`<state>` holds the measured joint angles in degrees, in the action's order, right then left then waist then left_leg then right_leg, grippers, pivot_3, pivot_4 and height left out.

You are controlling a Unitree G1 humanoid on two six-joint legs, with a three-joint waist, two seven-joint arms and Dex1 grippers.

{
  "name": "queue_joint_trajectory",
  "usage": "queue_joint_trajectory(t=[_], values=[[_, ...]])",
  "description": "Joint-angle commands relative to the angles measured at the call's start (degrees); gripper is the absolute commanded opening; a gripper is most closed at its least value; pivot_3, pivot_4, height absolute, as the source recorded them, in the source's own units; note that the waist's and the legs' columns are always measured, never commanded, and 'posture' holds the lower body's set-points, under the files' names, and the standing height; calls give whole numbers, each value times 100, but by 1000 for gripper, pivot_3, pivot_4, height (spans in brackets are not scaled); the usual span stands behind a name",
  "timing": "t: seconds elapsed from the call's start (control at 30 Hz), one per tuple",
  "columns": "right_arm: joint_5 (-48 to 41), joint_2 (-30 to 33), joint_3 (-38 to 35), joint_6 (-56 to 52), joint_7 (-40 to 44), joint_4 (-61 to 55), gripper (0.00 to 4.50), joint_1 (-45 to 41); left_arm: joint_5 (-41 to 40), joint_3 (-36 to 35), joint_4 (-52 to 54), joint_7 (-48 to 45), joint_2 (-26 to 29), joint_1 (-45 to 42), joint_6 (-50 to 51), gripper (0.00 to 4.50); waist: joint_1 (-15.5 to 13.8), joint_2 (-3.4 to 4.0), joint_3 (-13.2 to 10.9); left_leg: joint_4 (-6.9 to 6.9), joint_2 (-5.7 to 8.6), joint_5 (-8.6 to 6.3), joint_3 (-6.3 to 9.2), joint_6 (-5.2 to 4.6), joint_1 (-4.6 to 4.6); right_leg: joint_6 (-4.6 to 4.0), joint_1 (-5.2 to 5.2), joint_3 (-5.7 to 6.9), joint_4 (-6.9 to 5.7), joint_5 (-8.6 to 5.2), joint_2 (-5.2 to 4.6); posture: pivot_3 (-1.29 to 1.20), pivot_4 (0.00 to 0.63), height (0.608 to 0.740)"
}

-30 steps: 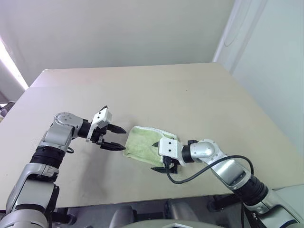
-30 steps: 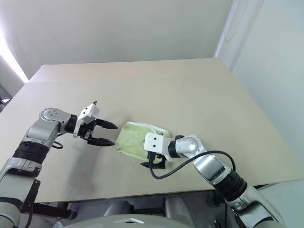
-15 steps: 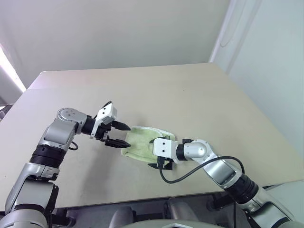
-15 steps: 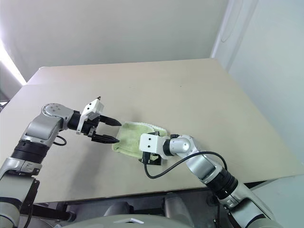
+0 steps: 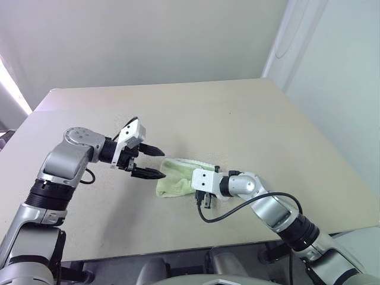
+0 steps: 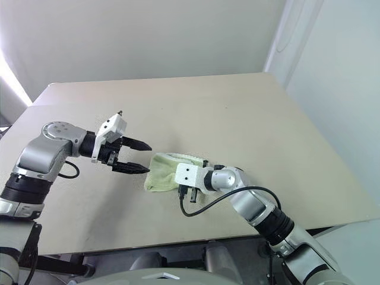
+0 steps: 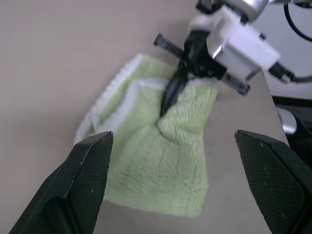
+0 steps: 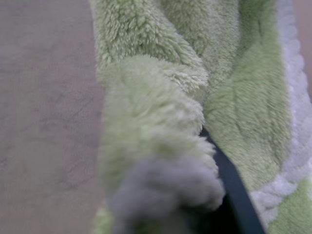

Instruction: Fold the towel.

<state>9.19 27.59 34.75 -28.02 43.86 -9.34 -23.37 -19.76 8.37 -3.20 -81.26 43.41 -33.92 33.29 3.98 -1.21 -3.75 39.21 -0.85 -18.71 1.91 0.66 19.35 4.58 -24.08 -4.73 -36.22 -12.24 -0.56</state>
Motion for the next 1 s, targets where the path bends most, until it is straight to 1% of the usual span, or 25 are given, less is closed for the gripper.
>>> queue_joint_trajectory(t=[0.03, 0.13, 0.33, 0.5, 0.63, 0.7, 0.83, 1.0], values=[[162, -18, -309, -194, -221, 183, 7, -67, -154, -241, 260, 193, 89, 24, 100, 4218, 2, 0, 0, 0, 0, 0, 0, 0, -1, 0, 0, 0, 0, 0, 0, 0, 0, 712], [53, -95, -560, -242, -333, 164, 7, -161, -196, -285, 262, 306, 96, 108, 79, 4218, 0, 1, -1, 0, 0, 0, 1, 0, -1, 0, 0, 0, -1, 0, 0, 0, 0, 712], [-502, -134, -1447, -550, -232, -378, 7, -342, -240, -380, -54, 306, 128, 186, -188, 4218, -3, 0, -4, -3, 0, 0, 0, 0, 11, 0, -11, 0, 2, 0, 0, 0, 0, 712], [-444, 209, -2034, -687, -351, -413, 7, -632, -264, -471, -147, 306, 155, 370, -381, 4218, -3, 3, -6, -18, 0, 0, -1, 0, 20, 1, -27, 0, 5, -1, 0, 0, 0, 712], [-381, 500, -2399, -605, -493, -201, 7, -860, -256, -482, -211, 304, 168, 509, -539, 4218, -1, 3, -7, -19, 0, -1, -3, 0, 22, 1, -27, -1, 9, -2, 0, 0, 0, 712], [-360, 609, -2494, -551, -539, -79, 7, -963, -259, -481, -239, 309, 162, 535, -579, 4218, 1, 3, -7, -18, 0, -1, -5, 0, 20, 0, -26, -1, 9, -2, -1, 0, 0, 712], [-111, 819, -2517, -263, -792, 545, 7, -1074, -200, -410, -388, 296, 112, 557, -749, 4218, 1, 4, -8, -18, 0, -1, -5, 0, 18, 0, -26, -2, 8, -2, 0, 0, 0, 712], [13, 629, -2163, 66, -851, 972, 7, -554, -150, -350, -586, 285, 44, 524, -946, 4218, 0, 3, -7, -22, 0, -1, -6, 0, 22, 0, -26, -2, 12, -2, 0, 0, 0, 712]])
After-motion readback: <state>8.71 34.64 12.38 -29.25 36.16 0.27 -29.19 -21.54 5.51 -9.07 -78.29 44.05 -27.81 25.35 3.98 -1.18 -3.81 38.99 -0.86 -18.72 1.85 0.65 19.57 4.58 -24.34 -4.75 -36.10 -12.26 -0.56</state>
